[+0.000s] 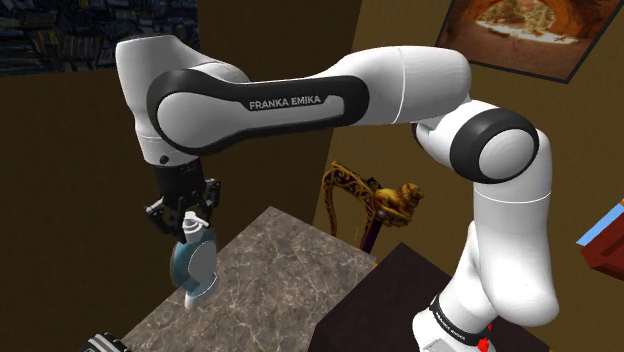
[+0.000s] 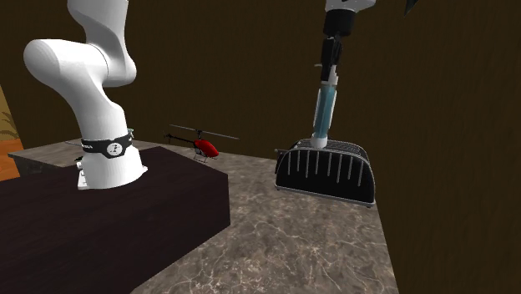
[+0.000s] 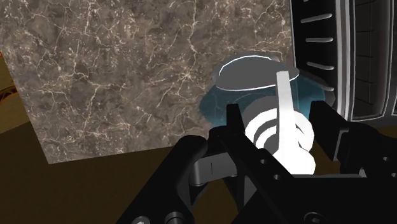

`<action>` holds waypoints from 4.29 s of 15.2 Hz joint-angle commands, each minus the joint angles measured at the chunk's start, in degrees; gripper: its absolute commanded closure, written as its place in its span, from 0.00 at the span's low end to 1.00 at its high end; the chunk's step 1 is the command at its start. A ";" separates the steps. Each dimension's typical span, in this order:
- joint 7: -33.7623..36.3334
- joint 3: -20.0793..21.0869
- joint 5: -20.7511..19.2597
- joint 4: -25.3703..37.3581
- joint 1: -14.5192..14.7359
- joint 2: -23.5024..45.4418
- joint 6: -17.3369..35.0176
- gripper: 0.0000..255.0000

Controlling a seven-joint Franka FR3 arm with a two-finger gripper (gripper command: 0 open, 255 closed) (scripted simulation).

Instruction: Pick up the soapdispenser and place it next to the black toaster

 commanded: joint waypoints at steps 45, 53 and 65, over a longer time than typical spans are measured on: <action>1.22 -2.58 -3.87 -16.18 0.85 12.93 28.72 1.00; 1.52 -3.38 -4.79 -15.90 1.42 16.86 32.34 1.00; 1.52 -3.38 -4.79 -15.88 1.43 16.87 32.33 0.00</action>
